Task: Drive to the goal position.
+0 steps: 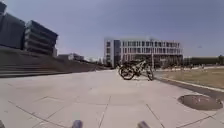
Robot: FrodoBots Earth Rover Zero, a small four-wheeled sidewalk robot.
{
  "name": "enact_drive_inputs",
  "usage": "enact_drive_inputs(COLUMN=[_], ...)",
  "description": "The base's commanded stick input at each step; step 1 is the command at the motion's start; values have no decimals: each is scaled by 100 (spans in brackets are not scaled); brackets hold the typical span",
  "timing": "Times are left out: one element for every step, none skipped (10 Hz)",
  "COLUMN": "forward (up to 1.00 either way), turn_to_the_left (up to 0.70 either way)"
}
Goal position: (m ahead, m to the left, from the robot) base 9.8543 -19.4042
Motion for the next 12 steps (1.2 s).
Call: enact_drive_inputs(forward=[70, 26, 0, 0, 0, 0, 0, 0, 0, 0, 0, 36], turn_to_the_left=[23, 8, 0, 0, 0, 0, 0, 0, 0, 0, 0, 0])
